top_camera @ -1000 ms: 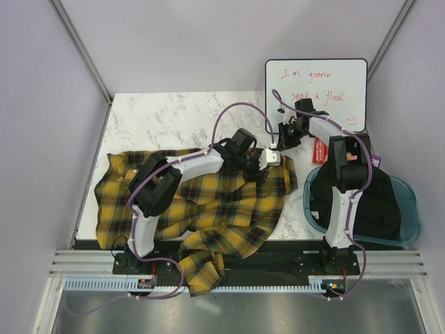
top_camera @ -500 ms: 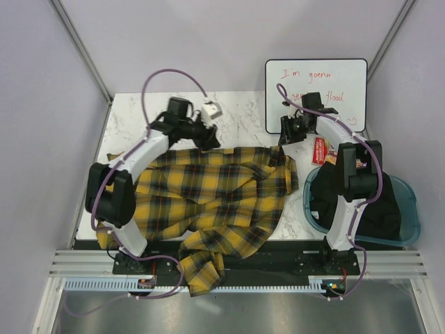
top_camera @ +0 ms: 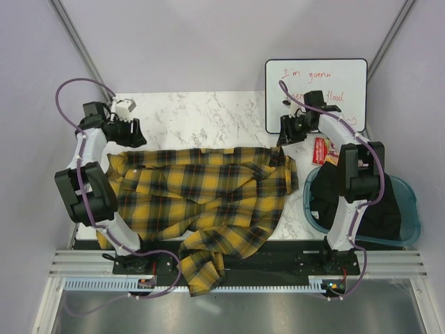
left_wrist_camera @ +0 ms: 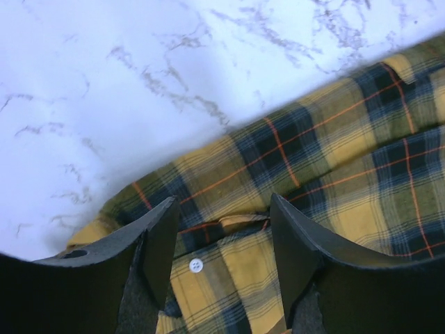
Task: Fold and stack the long sleeve shirts
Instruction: Fold the shirt
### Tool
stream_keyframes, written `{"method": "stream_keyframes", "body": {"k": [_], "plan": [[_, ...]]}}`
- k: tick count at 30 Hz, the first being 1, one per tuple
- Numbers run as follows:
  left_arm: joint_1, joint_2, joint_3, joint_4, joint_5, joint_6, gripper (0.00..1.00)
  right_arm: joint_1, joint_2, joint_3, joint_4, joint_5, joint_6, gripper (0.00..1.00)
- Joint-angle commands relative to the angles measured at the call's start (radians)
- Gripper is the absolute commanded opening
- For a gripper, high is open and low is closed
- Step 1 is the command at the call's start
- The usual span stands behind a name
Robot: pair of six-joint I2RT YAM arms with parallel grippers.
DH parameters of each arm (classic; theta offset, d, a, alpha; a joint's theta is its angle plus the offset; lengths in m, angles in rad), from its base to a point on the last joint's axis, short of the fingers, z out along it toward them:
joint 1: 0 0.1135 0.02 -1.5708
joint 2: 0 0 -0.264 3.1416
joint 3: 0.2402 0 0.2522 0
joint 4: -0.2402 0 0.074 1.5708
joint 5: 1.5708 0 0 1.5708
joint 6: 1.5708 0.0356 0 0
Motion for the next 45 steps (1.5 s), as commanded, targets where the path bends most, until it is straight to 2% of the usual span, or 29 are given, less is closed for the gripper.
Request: {"method": "stream_keyframes", "body": {"k": [1,3,4,7,12,13,14,16,17,19,22,26,27,31,39,42,44,45], "plan": [[0.054,0.023,0.053,-0.030,-0.060,0.056,0.63,-0.001,0.056,-0.004,0.004,-0.068,0.081,0.48],[0.083,0.054,0.087,-0.051,-0.064,0.099,0.64,-0.002,0.075,-0.004,0.015,-0.051,0.092,0.49],[0.089,0.065,0.101,-0.061,-0.083,0.131,0.69,-0.001,0.079,-0.004,0.022,-0.031,0.095,0.49],[0.117,0.120,0.166,-0.119,-0.101,0.185,0.73,-0.001,0.096,-0.002,0.033,-0.020,0.101,0.49],[0.161,0.185,0.213,-0.141,-0.146,0.202,0.75,-0.001,0.121,-0.007,0.049,-0.083,0.121,0.41],[0.167,0.189,0.217,-0.142,-0.158,0.199,0.75,-0.001,0.119,-0.011,0.052,-0.088,0.124,0.38],[0.177,0.194,0.226,-0.141,-0.160,0.194,0.75,-0.001,0.115,-0.013,0.056,-0.089,0.129,0.26],[0.198,0.214,0.242,-0.151,-0.163,0.182,0.75,-0.002,0.107,-0.014,0.069,-0.083,0.131,0.18],[0.204,0.218,0.254,-0.159,-0.157,0.179,0.75,-0.001,0.104,-0.014,0.072,-0.076,0.129,0.10],[0.210,0.240,0.265,-0.185,-0.161,0.173,0.75,-0.001,0.104,-0.010,0.078,-0.071,0.129,0.00],[0.210,0.252,0.272,-0.194,-0.129,0.171,0.74,-0.001,0.111,-0.001,0.081,-0.074,0.131,0.00],[0.198,0.263,0.276,-0.210,-0.092,0.170,0.65,-0.001,0.116,0.007,0.081,-0.077,0.132,0.00],[0.190,0.264,0.272,-0.208,-0.109,0.166,0.61,-0.002,0.116,0.009,0.081,-0.077,0.132,0.00],[0.169,0.295,0.279,-0.207,-0.158,0.131,0.55,-0.001,0.116,0.007,0.081,-0.077,0.129,0.00],[0.131,0.323,0.263,-0.187,-0.193,0.096,0.56,-0.001,0.115,-0.002,0.085,-0.076,0.126,0.00],[0.126,0.341,0.266,-0.154,-0.233,0.062,0.53,-0.002,0.113,0.001,0.087,-0.076,0.125,0.00],[0.126,0.353,0.285,-0.139,-0.261,0.050,0.50,-0.002,0.112,0.002,0.085,-0.073,0.125,0.00],[0.126,0.361,0.291,-0.139,-0.284,0.047,0.44,-0.001,0.111,0.002,0.087,-0.070,0.123,0.00]]}}
